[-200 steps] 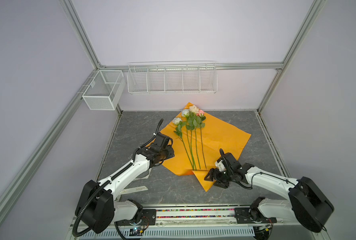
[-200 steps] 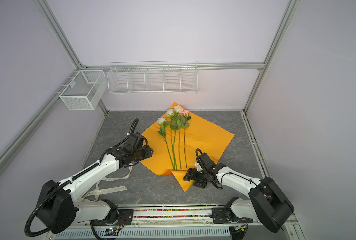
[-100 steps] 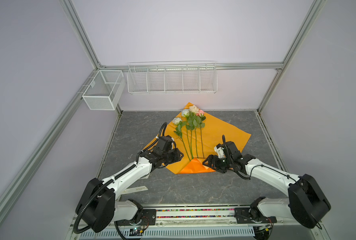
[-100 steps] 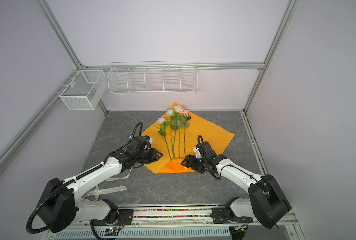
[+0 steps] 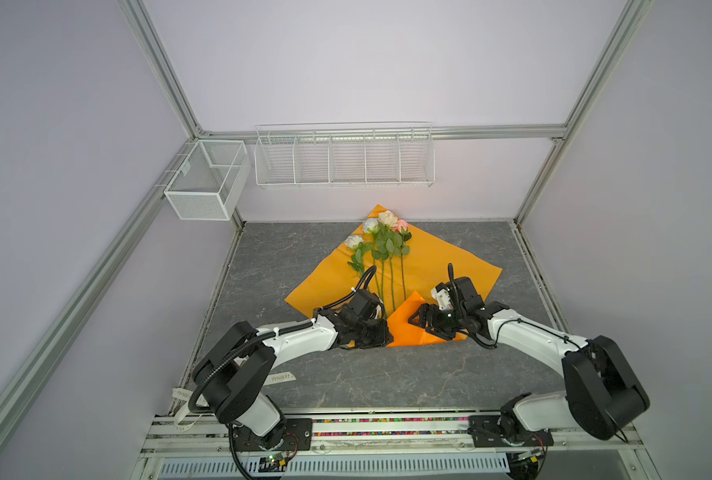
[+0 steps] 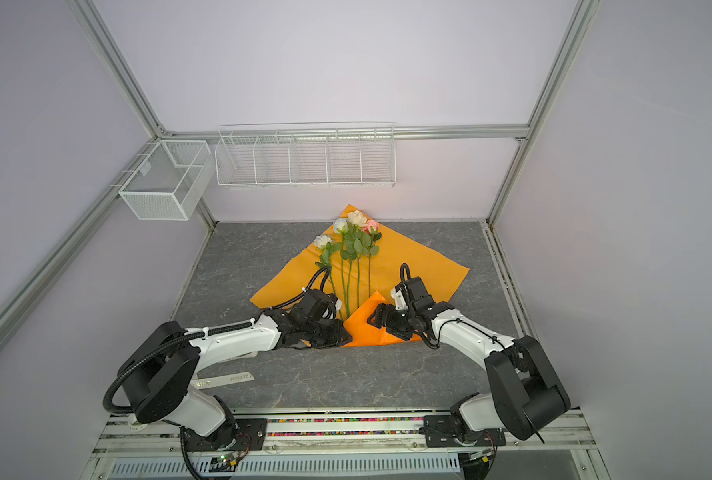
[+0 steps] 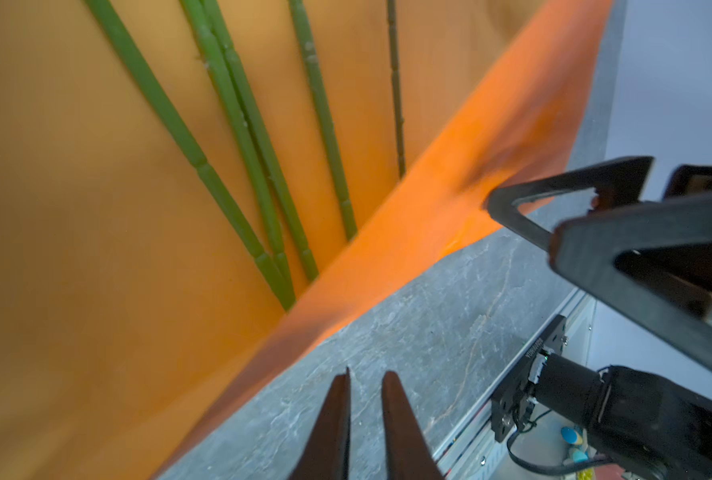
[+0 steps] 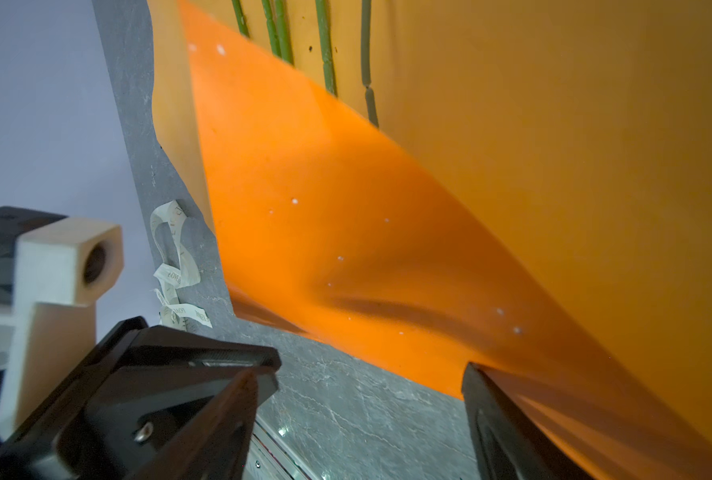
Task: Tie the bouquet of fake flowers
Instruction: 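Fold the near sheet corner up over the stems with both grippers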
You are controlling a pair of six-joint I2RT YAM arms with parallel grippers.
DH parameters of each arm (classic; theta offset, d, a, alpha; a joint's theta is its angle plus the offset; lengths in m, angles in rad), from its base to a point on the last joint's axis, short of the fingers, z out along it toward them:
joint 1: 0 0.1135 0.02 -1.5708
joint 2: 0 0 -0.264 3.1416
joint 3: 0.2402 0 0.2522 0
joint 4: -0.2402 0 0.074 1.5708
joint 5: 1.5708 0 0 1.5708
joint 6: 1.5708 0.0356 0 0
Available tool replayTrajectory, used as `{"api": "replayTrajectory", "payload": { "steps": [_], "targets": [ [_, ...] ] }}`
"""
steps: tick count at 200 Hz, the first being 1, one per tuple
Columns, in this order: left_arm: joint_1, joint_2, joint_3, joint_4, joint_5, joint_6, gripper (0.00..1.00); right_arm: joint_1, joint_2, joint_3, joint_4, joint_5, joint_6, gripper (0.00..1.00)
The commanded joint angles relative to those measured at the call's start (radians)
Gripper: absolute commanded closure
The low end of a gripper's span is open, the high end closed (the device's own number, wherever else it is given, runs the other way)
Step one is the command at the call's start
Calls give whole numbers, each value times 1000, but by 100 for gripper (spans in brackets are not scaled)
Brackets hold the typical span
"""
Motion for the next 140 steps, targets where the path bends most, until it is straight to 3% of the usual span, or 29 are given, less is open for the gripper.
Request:
{"api": "replayTrajectory", "payload": {
  "steps": [1, 69, 111, 140],
  "targets": [
    [-2, 42, 40, -10, -86, -23, 88, -8, 24, 25, -24, -18, -39, 23],
    [-1, 51, -11, -74, -183, -29, 93, -14, 71, 70, -265, 179, -159, 53],
    [-2, 40, -31, -97, -204, -24, 95, -13, 116, 100, -362, 284, -209, 65],
    [1, 10, -71, -103, -228, -42, 95, -14, 126, 103, -388, 344, -232, 67]
  ]
}}
